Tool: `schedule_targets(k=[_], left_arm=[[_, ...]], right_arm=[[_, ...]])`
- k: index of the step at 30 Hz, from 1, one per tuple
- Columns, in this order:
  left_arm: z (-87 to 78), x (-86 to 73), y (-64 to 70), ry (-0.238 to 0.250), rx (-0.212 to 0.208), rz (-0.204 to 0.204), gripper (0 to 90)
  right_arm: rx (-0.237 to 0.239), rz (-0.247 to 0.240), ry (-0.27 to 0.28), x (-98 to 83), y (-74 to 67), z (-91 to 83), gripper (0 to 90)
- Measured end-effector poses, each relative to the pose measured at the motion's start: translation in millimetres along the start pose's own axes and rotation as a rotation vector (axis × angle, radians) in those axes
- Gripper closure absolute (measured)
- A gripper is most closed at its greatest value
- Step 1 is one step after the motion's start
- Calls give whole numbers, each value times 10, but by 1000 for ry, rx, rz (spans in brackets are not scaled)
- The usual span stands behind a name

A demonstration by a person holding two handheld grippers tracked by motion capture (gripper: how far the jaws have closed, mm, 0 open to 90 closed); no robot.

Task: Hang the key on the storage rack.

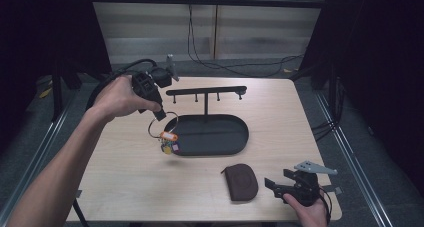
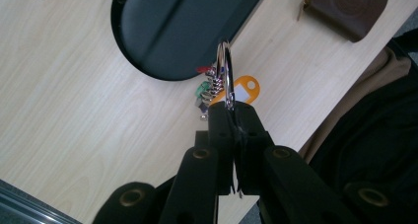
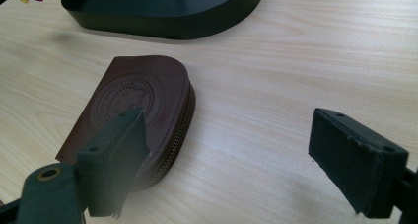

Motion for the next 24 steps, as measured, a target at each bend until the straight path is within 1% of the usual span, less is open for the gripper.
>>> schedule_targets(k=[2,3,5,6,11,14,16,20,22,23,24], left_arm=[[13,27,-13,2,0,-5,879],[22,41,-17,4,-4,3,879],[29,59,-55,6,10,-5,879],[31,64,-70,7,5,-12,880],[28,78,-161,2,11,-38,879],[33,85,-219,-14,12,-48,879],[36,114,-258,-6,15,-51,879],[83,158,-318,-32,11,-57,879],[94,195,-354,-34,17,-70,879],[100,204,-367,-40,14,-64,879],[111,218,-382,-39,15,-66,879]], right_arm=[[2,-2,1,-1,-3,-2,148],[2,-2,1,-1,-3,-2,148],[3,-2,-1,-1,-1,-2,147],[1,0,0,-1,0,-1,148],[1,-1,2,0,-1,0,148],[0,-2,-6,-4,1,11,148],[1,-4,-8,-6,-6,16,148],[2,-6,-8,-7,-9,16,148],[2,-6,-9,-8,-9,12,147],[1,-7,-8,-8,-8,11,148],[1,-3,-7,-7,-8,7,148]])
Point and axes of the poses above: each handheld gripper's, and its own axes: z roughly forward along the jaws, x roughly out of its top, y roughly to its right, the point moved 10 cm from there along z, roughly forward along the jaws, and after that the axes turned 13 degrees about z, right-handed, at the moved point
